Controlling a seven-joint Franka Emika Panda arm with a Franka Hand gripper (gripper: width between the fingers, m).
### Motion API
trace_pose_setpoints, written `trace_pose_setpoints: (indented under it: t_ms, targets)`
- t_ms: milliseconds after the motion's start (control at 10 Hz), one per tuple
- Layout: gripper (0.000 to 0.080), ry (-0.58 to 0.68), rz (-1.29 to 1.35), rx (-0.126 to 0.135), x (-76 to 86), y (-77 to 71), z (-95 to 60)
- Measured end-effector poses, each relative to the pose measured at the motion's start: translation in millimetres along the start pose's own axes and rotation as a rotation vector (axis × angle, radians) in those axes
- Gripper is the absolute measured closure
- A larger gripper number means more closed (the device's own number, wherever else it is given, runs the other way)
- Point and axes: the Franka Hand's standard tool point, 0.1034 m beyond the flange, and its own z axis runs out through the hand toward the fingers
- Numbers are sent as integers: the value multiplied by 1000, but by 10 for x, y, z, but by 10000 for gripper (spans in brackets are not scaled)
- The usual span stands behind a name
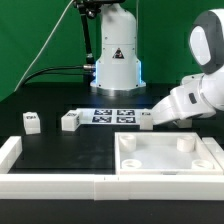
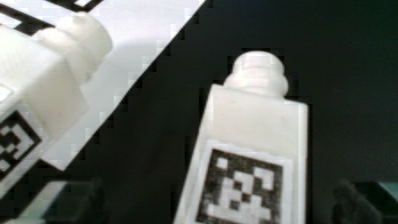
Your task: Assemble one leg
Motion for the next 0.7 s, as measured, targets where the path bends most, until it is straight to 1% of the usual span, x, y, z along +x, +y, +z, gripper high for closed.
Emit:
trace_pose_setpoints:
  t_ms: [100, 200, 300, 700]
  targets:
    - [272, 0, 0, 0, 0, -1, 2]
    - [408, 0, 0, 0, 1, -1, 2]
    - [510, -1, 0, 0, 0, -1, 3]
    - [509, -1, 0, 0, 0, -1, 3]
